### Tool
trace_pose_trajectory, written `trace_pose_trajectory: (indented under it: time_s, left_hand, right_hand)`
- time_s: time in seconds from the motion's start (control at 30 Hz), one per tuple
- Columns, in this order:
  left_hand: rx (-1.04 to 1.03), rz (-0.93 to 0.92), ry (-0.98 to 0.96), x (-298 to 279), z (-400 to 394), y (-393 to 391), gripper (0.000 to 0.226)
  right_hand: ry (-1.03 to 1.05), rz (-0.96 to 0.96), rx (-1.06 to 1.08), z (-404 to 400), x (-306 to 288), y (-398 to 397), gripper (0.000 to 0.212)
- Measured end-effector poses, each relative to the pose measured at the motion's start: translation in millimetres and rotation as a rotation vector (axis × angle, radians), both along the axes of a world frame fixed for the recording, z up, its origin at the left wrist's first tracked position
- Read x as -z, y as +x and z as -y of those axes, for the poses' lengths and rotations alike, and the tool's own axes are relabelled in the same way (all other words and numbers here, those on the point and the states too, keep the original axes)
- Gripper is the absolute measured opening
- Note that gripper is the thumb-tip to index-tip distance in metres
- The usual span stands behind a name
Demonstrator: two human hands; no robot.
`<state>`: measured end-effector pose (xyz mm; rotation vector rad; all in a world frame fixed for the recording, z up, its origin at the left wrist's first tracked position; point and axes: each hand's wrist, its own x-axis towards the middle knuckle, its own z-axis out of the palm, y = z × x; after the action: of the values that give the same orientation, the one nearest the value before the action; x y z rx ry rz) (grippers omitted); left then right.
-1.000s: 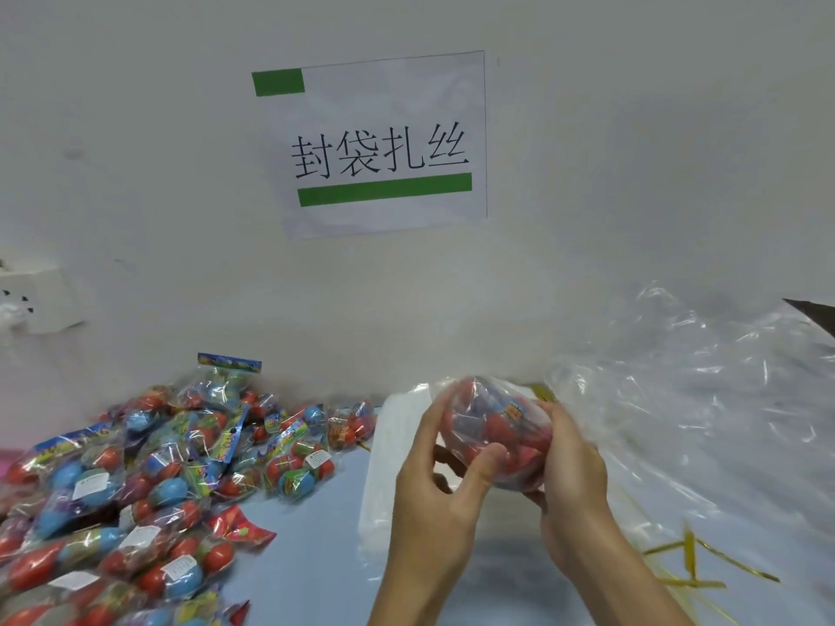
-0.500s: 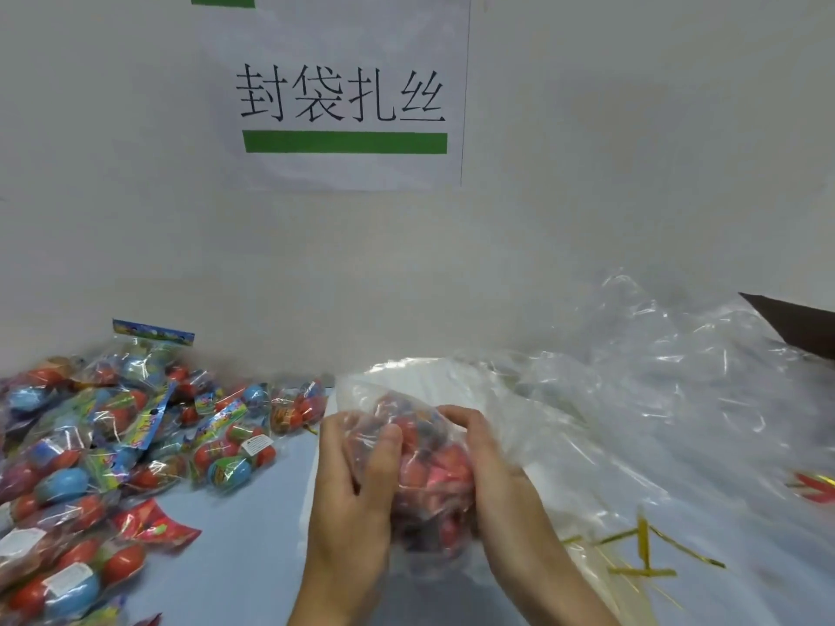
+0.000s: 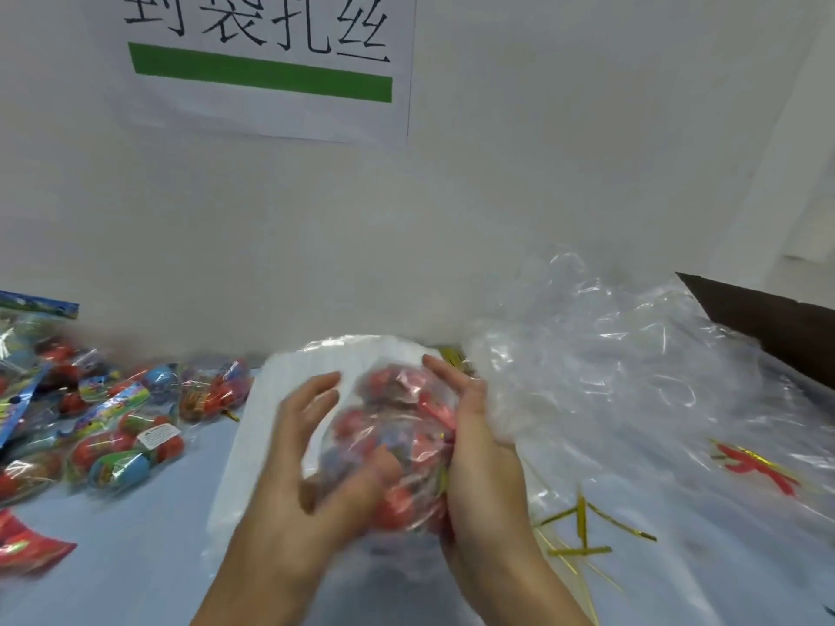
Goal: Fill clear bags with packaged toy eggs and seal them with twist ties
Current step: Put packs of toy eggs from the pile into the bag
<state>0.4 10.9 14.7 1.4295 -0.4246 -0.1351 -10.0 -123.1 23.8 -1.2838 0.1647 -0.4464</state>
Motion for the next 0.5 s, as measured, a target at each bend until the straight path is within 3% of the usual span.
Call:
trace_pose_trajectory:
  time_s: [0.07,0.1,0.2,0.3,0.4,0.5]
  left_hand:
    - [0.149,0.156,0.175,-0.9,5.1,-10.2,0.102]
    - [0.117,0.215,0.248,1.6,6.0,-12.0,0.109]
    - [-0.005,0.244,0.201,-1.2,6.3,-8.8,0.101]
    - [0.009,0.221,0.122,-1.3,-4.9,1.4,0.085]
    - [0.099,0.053,0.034,2.0,-9.6,8.3,0.086]
    - [0.054,-0.115,-0.038,6.5,-12.8,12.6,0.088]
  right_hand:
    - [0.062,0.015,0.048,6.4,1.4,1.4,0.043]
    - [0.075,0.016,0.052,8.1,2.4,1.8,0.043]
    - [0.037,0.01,-0.047,7.1,1.8,0.7,0.04]
    - [-0.182,0.024,-0.14,9.9,-1.8,-1.4,0.038]
    - [-0.329,0.062,-0.205,18.7,-7.1,-7.1,0.039]
    - [-0.408,0.018,-0.271,22.3,-7.6,-11.3,0.041]
